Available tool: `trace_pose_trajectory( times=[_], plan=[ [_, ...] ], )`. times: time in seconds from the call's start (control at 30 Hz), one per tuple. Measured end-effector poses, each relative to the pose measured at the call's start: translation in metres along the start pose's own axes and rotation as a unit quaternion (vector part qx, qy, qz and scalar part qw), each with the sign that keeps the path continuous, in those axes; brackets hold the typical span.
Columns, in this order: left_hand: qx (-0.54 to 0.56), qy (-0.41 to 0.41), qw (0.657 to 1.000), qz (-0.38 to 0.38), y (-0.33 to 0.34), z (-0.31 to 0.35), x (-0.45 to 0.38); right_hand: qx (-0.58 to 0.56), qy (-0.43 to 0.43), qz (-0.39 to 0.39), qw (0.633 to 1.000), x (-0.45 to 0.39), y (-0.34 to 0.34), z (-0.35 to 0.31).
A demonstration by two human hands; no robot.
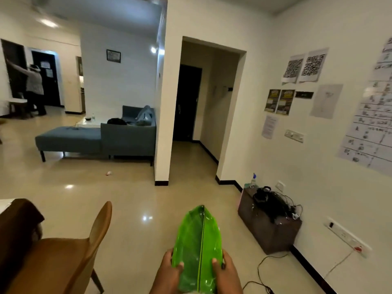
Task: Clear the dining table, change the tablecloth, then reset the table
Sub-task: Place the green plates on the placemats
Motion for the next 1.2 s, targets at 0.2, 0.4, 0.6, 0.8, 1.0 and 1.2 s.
trace_pose_trajectory(
  times=[0.2,0.4,0.6,0.8,1.0,1.2],
  plan=[
    [0.104,-0.035,0.994,0.003,0.008,0.075,-0.114,-0.090,0.065,-0.021,0.994,-0.124,0.088,-0.035],
    [0.117,-0.044,0.991,0.043,-0.015,0.096,-0.221,-0.100,0.081,-0.048,0.991,-0.218,0.174,-0.044],
    [0.137,-0.057,0.985,0.094,-0.036,0.093,-0.356,-0.079,0.089,-0.120,0.986,-0.329,0.279,-0.030],
    [0.155,-0.071,0.967,0.188,-0.066,0.109,-0.497,-0.023,0.085,-0.215,0.973,-0.455,0.398,-0.031],
    [0.166,-0.074,0.945,0.272,-0.124,0.128,-0.619,0.088,0.027,-0.286,0.954,-0.551,0.531,-0.046],
    [0.188,-0.080,0.921,0.333,-0.210,0.115,-0.755,0.224,-0.105,-0.305,0.920,-0.638,0.694,-0.035]
  ],
)
Point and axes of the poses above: each hand's wrist, its own x-axis away from the middle knuckle, its own y-axis out of the palm, z = x × y, the point moved 10 cm from there along -x, towards the middle knuckle, and after that the axes turned 7 degrees about z, right-handed, at the moved point
